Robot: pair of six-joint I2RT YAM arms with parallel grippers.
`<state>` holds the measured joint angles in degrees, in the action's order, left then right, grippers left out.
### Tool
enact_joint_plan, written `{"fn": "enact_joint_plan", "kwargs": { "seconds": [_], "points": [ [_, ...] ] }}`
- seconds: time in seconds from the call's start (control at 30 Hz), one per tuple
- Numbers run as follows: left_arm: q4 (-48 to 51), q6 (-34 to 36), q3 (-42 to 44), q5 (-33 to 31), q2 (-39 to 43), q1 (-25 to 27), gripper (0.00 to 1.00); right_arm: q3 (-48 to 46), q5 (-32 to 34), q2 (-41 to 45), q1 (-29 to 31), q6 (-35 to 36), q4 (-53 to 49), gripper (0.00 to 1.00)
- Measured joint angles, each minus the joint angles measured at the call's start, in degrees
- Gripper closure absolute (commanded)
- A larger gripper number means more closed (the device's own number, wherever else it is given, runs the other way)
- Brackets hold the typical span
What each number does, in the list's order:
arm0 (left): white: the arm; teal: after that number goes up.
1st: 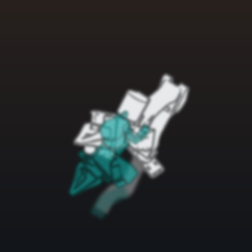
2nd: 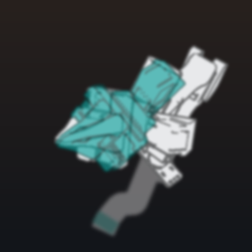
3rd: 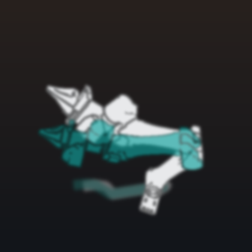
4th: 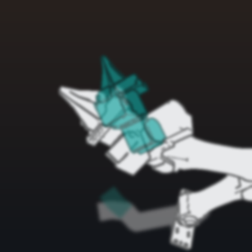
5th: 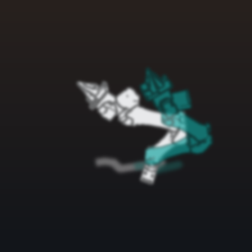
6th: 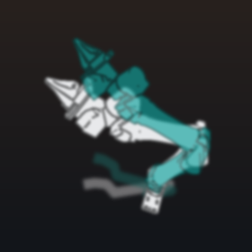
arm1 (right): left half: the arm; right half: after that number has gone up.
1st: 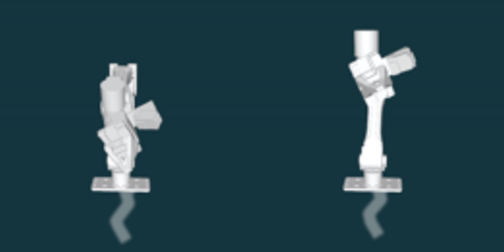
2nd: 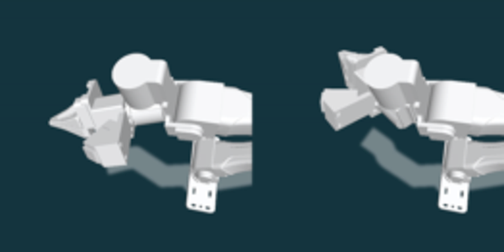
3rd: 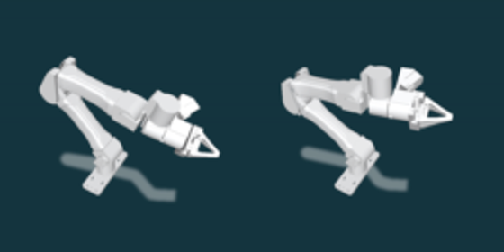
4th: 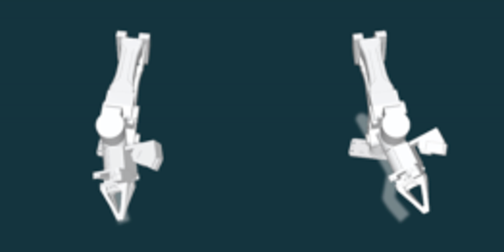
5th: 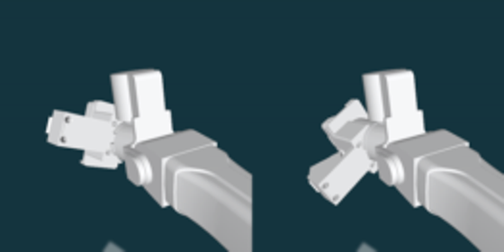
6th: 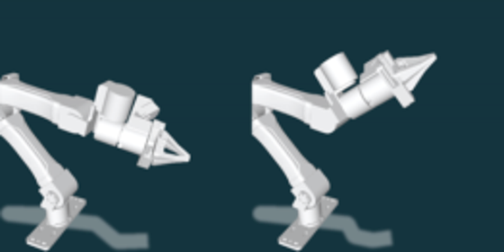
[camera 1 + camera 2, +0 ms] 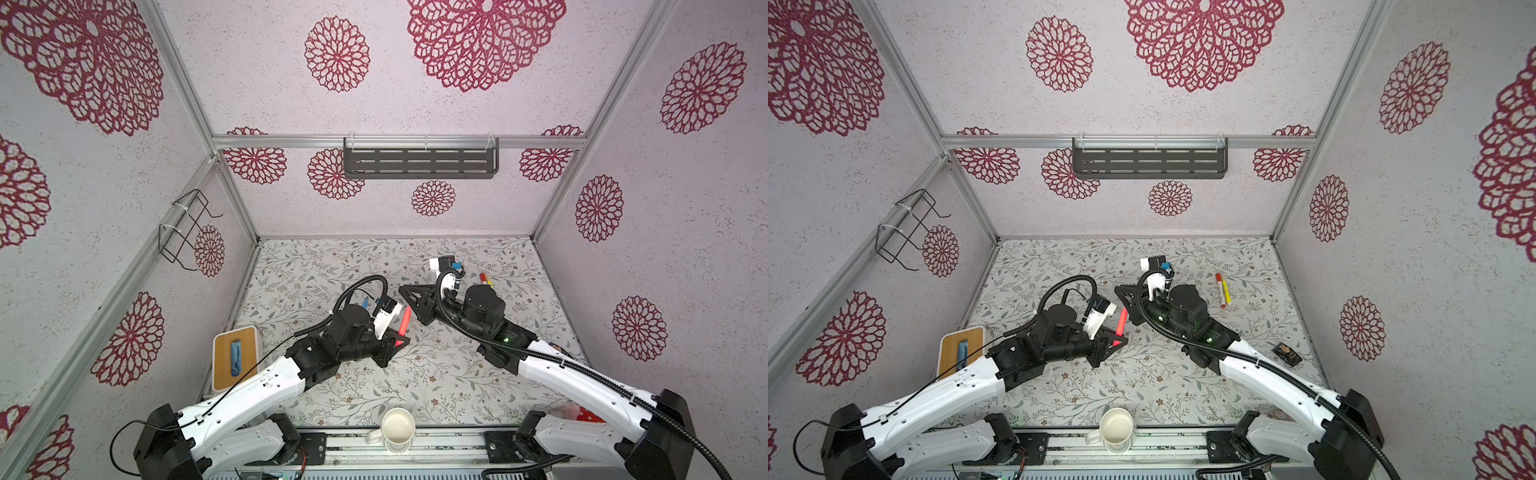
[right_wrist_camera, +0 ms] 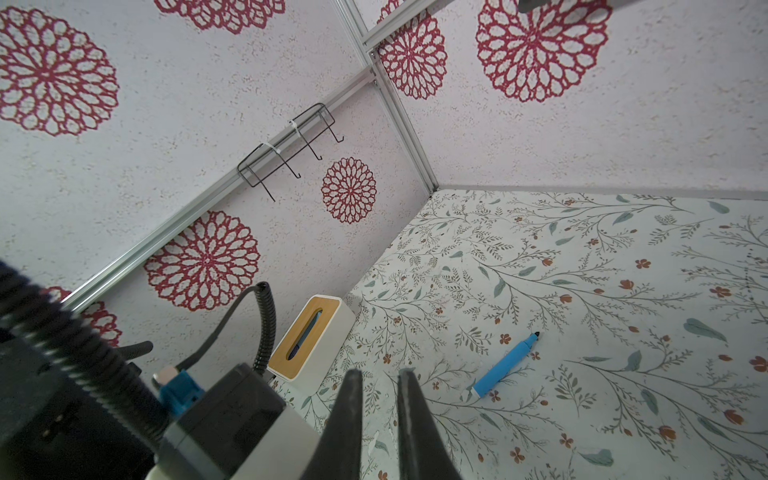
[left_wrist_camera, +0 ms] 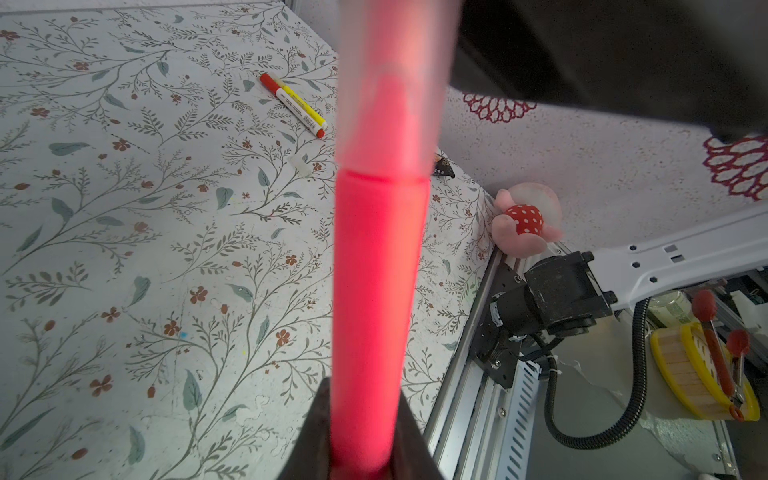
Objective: Insert the pens into the pen caps
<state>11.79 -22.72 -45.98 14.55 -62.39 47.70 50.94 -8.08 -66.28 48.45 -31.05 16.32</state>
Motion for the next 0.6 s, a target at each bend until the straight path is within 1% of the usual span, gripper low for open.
{"fn": "enact_joint_plan", "kwargs": {
  "seconds": [0.2,0.6],
  "points": [
    [1.4,0.0,0.0,0.8,0.0,-0.9,1.00,-0.7,1.8,-1.0,0.9,-0.5,1.6,1.00],
    [3.5,0.3,0.0,4.4,0.0,-3.4,1.00,-2.1,4.2,-2.2,2.2,-2.0,4.3,1.00]
  ]
}}
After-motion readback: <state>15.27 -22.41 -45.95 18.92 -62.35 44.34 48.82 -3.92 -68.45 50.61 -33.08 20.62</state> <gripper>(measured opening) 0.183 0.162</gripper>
